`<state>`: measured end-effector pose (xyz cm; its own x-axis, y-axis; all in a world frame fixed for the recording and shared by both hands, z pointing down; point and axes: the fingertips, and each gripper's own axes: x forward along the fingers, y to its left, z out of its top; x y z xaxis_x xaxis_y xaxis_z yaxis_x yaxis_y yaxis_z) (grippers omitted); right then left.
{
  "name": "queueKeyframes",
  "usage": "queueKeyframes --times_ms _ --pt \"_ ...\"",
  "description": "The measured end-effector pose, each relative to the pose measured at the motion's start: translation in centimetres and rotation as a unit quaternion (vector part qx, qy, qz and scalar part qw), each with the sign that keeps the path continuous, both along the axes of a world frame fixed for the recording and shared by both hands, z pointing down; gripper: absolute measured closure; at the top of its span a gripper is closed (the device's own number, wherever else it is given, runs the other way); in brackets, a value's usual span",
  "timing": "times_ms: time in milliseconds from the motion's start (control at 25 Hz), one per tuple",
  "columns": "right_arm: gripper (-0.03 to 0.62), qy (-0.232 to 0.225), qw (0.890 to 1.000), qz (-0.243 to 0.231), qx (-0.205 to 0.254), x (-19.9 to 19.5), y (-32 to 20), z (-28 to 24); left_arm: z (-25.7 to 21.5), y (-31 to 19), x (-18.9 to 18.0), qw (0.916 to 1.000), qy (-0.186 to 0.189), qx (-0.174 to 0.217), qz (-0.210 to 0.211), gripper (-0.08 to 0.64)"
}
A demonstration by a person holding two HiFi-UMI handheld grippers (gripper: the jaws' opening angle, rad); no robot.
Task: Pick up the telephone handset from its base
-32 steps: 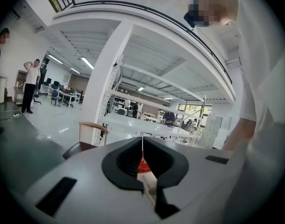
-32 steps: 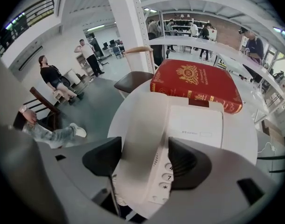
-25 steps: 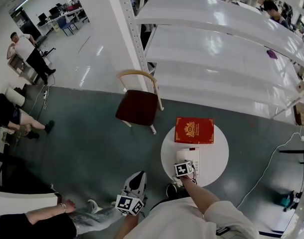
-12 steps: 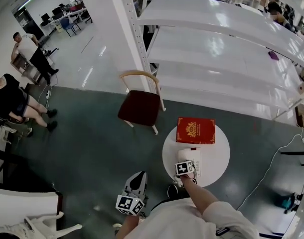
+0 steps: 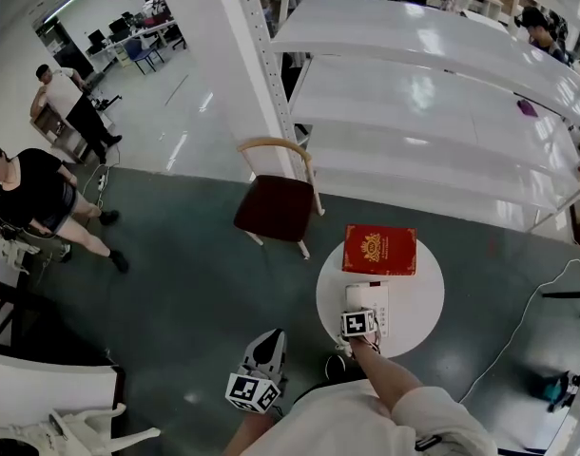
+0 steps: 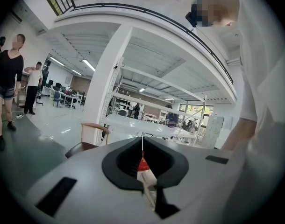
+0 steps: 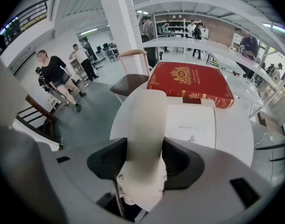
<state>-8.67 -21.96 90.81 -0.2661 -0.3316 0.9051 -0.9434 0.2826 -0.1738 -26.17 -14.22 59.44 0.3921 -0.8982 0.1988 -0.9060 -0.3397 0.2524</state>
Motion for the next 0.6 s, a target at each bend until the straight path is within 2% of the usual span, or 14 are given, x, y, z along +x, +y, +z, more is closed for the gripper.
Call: queueKeyframes --times_ms 200,320,440,600 --pt "0.354 -0.02 0.999 0.021 0.033 1.0 0.0 -0.3 0.0 0.5 0.5 1.0 0.002 0.001 0.003 0.538" --pt "0.354 -0.031 0.998 0.017 0.045 1.5 0.3 -1.0 -0.1 0.6 1.0 0.9999 0.003 0.003 0.01 0.538" --pt "0.355 -0.04 0.997 0.016 0.068 2.6 0.4 -3.0 -0.1 0.7 1.6 0.9998 0.004 0.007 0.017 0.538" --pt "0.356 -0.066 0.993 0.041 0.087 4.2 1.0 -5.4 -0.2 0.9 2.2 0.9997 0.005 0.008 0.024 0.538"
